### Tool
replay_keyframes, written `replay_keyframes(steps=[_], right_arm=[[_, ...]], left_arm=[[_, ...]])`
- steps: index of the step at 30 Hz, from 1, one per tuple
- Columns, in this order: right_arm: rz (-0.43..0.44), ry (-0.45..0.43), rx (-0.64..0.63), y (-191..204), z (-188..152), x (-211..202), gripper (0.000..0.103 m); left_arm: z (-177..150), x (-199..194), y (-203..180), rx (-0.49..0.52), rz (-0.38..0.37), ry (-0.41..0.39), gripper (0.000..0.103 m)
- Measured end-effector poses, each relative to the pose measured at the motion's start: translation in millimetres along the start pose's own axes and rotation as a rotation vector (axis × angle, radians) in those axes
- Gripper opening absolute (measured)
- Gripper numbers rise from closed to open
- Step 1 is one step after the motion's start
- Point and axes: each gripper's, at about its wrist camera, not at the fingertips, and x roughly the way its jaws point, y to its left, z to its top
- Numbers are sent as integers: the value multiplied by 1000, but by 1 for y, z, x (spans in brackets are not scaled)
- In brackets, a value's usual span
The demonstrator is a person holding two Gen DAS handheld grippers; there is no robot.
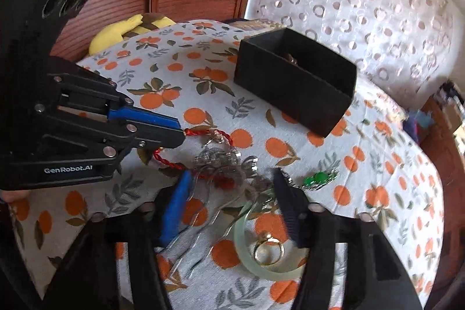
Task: Organize jewelry
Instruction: 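Move the left gripper back to the pile while the right gripper approaches the jade bangle, then grasp the red beaded cord with the left gripper while the right gripper grasps the silver hairpins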
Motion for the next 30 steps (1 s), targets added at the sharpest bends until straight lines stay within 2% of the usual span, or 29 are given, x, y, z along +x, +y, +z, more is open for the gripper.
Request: replay_keyframes(steps=[15,30], right_arm=[[13,-49,89,-22,-10,-17,57],[-8,-104,131,-46,0,-38,57]], left_arm=[[1,-1,-1,-3,7,-8,6],[30,-36,-7,-6,-14,-131,6]])
